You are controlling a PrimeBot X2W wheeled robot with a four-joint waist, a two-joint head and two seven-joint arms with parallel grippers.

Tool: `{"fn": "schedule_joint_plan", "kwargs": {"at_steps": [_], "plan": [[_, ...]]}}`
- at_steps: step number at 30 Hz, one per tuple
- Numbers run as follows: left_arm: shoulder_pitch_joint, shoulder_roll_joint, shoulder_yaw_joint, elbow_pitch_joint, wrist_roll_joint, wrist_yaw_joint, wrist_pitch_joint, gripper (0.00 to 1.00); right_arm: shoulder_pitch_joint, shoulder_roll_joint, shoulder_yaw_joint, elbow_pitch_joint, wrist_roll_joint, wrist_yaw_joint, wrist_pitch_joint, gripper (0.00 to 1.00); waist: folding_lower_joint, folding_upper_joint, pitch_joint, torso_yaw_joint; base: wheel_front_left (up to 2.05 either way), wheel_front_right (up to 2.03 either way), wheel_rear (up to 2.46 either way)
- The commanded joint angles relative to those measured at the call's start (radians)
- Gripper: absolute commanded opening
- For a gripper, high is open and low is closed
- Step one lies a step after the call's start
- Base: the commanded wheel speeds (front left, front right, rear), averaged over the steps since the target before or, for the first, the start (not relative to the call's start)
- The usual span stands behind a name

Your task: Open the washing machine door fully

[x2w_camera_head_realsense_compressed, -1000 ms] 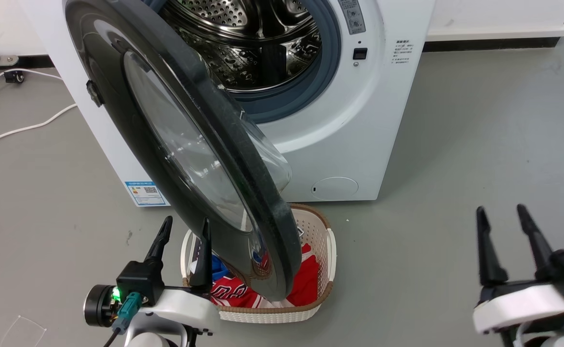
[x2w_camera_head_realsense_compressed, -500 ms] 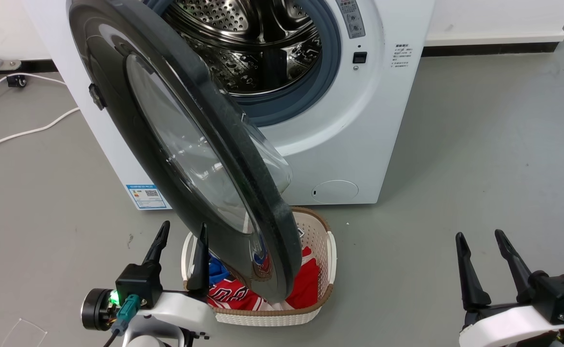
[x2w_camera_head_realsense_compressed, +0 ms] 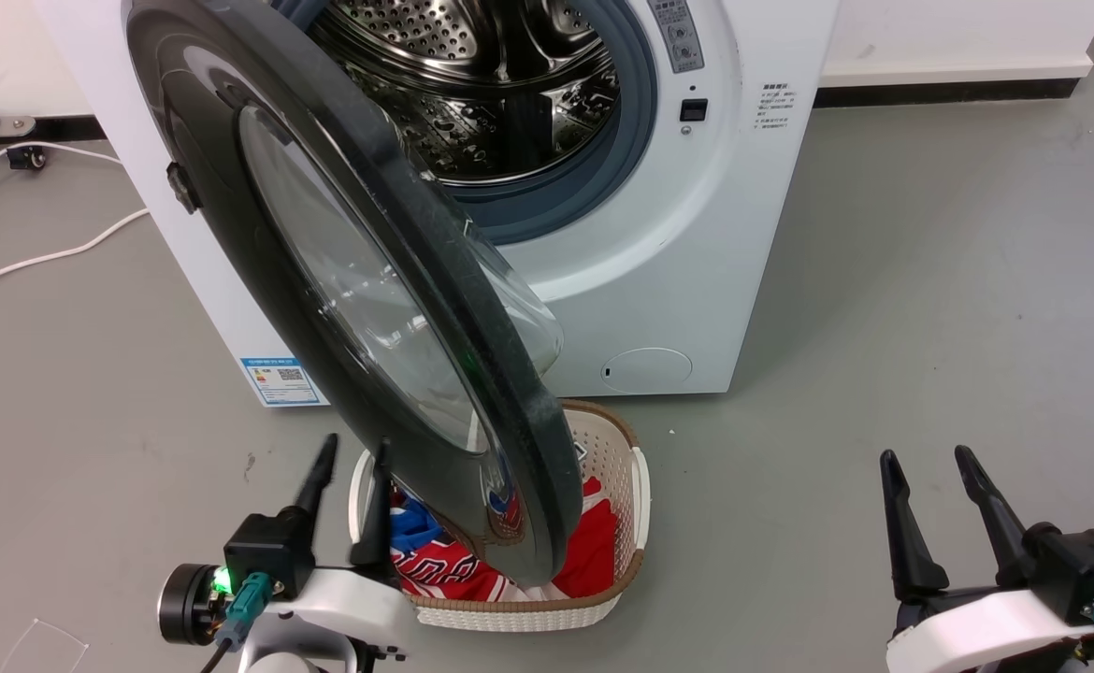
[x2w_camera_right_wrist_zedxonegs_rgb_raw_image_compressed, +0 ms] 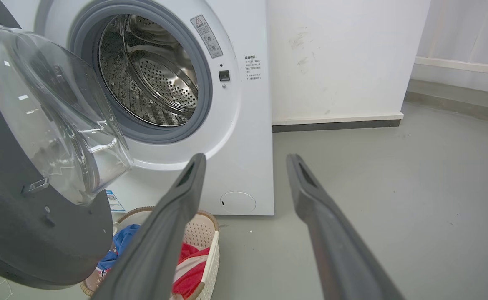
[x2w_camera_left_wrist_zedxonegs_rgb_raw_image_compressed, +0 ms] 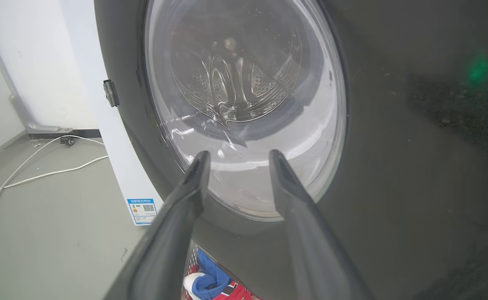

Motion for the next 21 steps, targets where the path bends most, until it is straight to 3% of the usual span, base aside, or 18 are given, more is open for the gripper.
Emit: {"fn": "schedule_joint_plan", "kwargs": {"at_steps": [1, 10, 21], "plan": [[0.001, -0.003, 0.000, 0.003, -0.005, -0.004, -0.002, 0.00, -0.013, 0.004, 0.003, 0.002, 0.002, 0.000, -0.005, 1.00, 0.0000, 0.0000, 0.000, 0.001, 0.00, 0.00, 0.00], [-0.029, -0.001, 0.020, -0.073, -0.016, 0.020, -0.002, 0.00, -0.021, 0.004, -0.003, 0.009, 0.003, 0.000, -0.005, 1.00, 0.0000, 0.0000, -0.002, 0.017, 0.00, 0.00, 0.00], [-0.129, 0.011, 0.029, -0.418, 0.037, 0.080, -0.001, 0.00, -0.029, 0.004, -0.013, 0.009, 0.008, 0.000, -0.002, 1.00, 0.0000, 0.0000, -0.008, 0.043, 0.00, 0.00, 0.00]]}}
